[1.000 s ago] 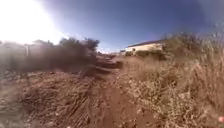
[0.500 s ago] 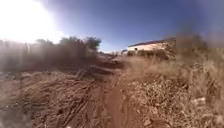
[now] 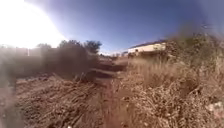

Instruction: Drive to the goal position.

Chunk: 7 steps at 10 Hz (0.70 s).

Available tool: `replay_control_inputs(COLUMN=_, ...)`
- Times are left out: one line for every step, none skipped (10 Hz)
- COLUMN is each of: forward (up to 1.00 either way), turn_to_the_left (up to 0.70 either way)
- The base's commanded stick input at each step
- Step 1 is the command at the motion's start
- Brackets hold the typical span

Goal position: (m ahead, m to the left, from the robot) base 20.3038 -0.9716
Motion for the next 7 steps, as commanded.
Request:
replay_control_inputs(forward=0.50, turn_to_the_left=0.00)
replay_control_inputs(forward=0.50, turn_to_the_left=0.00)
replay_control_inputs(forward=0.50, turn_to_the_left=0.00)
replay_control_inputs(forward=0.50, turn_to_the_left=0.00)
replay_control_inputs(forward=0.50, turn_to_the_left=0.00)
replay_control_inputs(forward=0.50, turn_to_the_left=0.00)
replay_control_inputs(forward=0.50, turn_to_the_left=0.00)
